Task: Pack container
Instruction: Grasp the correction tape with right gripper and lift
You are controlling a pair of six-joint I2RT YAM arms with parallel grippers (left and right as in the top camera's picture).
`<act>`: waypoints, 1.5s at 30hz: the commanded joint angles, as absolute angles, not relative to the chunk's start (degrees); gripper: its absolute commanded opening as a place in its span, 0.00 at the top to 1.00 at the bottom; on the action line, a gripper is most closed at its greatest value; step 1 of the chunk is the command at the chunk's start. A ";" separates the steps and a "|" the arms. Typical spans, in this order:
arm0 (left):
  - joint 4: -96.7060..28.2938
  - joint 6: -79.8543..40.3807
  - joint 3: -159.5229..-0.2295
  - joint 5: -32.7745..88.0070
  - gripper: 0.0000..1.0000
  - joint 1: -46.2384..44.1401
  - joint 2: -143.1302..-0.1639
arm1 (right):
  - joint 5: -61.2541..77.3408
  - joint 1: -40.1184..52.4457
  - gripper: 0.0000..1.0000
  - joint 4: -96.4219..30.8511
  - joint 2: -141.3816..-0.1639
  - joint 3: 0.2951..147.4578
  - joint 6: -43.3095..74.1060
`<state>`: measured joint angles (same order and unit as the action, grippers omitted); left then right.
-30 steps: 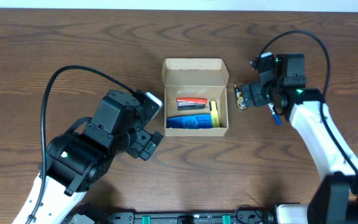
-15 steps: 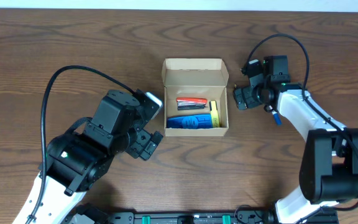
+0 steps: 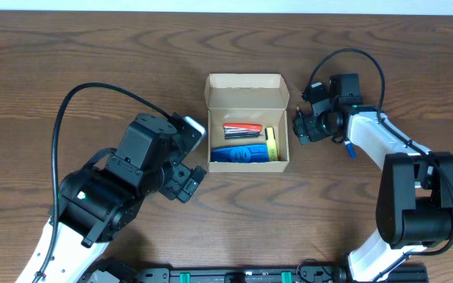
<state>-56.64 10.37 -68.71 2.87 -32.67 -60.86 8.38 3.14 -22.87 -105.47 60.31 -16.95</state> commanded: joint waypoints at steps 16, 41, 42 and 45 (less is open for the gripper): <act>-56.77 10.70 -68.88 3.22 0.05 -32.36 -60.73 | 10.87 3.84 0.11 -22.76 -108.20 61.06 -17.19; -56.77 10.70 -68.88 3.22 0.05 -32.36 -60.73 | 10.96 3.84 0.53 -20.91 -109.06 61.10 -9.15; -56.77 10.70 -68.88 3.22 0.05 -32.36 -60.73 | 10.96 3.84 0.55 -20.91 -109.01 61.14 -8.45; -56.77 10.72 -68.88 3.22 0.05 -32.36 -60.73 | 10.98 3.84 0.58 -21.02 -108.81 61.80 -5.76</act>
